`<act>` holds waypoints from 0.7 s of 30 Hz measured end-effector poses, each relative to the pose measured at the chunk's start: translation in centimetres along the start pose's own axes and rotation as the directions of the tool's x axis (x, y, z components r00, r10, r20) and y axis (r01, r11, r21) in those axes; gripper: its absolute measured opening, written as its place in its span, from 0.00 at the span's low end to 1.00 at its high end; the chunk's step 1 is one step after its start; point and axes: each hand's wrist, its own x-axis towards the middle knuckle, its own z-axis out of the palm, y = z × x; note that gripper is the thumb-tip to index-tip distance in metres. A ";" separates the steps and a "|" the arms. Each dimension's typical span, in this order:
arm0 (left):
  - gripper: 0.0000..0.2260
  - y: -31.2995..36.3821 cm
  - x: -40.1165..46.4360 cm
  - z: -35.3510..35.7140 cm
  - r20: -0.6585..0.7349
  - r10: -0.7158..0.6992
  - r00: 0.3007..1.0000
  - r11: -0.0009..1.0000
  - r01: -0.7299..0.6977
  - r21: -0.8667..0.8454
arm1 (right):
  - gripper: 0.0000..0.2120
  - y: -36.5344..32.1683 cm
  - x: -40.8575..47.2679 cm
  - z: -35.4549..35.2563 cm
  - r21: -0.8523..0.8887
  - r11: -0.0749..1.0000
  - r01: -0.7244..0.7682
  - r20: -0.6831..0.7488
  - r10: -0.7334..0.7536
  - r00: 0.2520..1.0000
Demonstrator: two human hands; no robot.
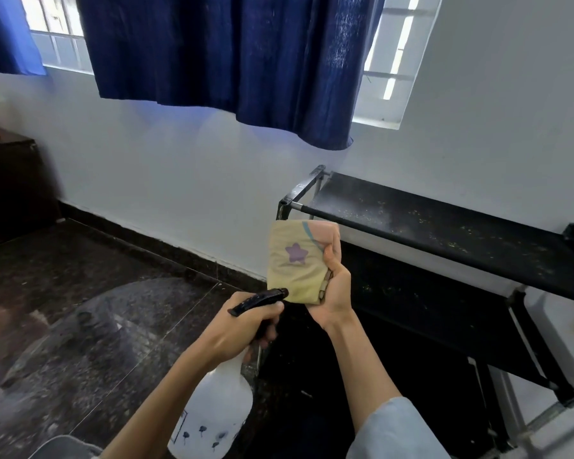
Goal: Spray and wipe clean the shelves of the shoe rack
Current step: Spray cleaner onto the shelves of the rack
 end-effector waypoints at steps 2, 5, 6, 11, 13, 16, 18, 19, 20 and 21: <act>0.14 0.2 -0.1 0.1 0.011 0.024 1.000 1.000 -0.024 0.001 | 0.19 0.0 0.0 0.0 -0.004 1.000 -0.002 -0.008 0.002 1.000; 0.14 -0.2 0.0 0.3 -0.072 0.021 0.997 0.999 -0.017 0.051 | 0.19 0.1 -0.1 0.1 -0.022 1.000 0.010 -0.013 -0.010 1.000; 0.15 -0.4 0.0 0.2 -0.088 0.017 0.996 0.998 -0.011 0.070 | 0.18 0.1 -0.2 0.1 -0.024 1.000 0.011 -0.011 -0.011 1.000; 0.17 -1.4 -0.5 -0.5 -0.088 0.016 0.996 0.994 -0.007 0.106 | 0.16 0.0 -0.3 0.1 -0.009 1.000 -0.003 -0.012 0.003 1.000; 0.18 -1.9 -0.6 -0.8 -0.140 0.026 0.990 0.993 -0.009 0.118 | 0.16 0.1 -0.3 0.3 -0.018 1.000 -0.015 -0.009 0.015 1.000; 0.16 -2.9 -0.8 -1.1 -0.253 -0.029 0.967 0.995 0.051 0.081 | 0.19 0.3 -0.5 0.7 -0.025 0.999 -0.047 -0.033 0.046 0.998; 0.16 -3.1 -0.8 -1.1 -0.284 -0.039 0.958 0.997 0.056 0.052 | 0.19 0.5 -0.5 0.8 -0.041 0.996 -0.077 -0.048 0.075 0.996; 0.16 -2.9 -0.8 -1.0 -0.276 -0.033 0.960 0.998 0.046 0.041 | 0.18 0.6 -0.5 0.8 -0.048 0.995 -0.087 -0.050 0.084 0.995; 0.16 -2.7 -0.8 -1.0 -0.253 -0.020 0.967 0.999 0.030 0.036 | 0.16 0.7 -0.5 0.8 -0.048 0.995 -0.088 -0.052 0.086 0.995; 0.17 -2.3 -0.9 -0.9 -0.222 -0.001 0.975 0.999 0.010 0.040 | 0.15 0.9 -0.5 0.8 -0.043 0.995 -0.087 -0.052 0.085 0.995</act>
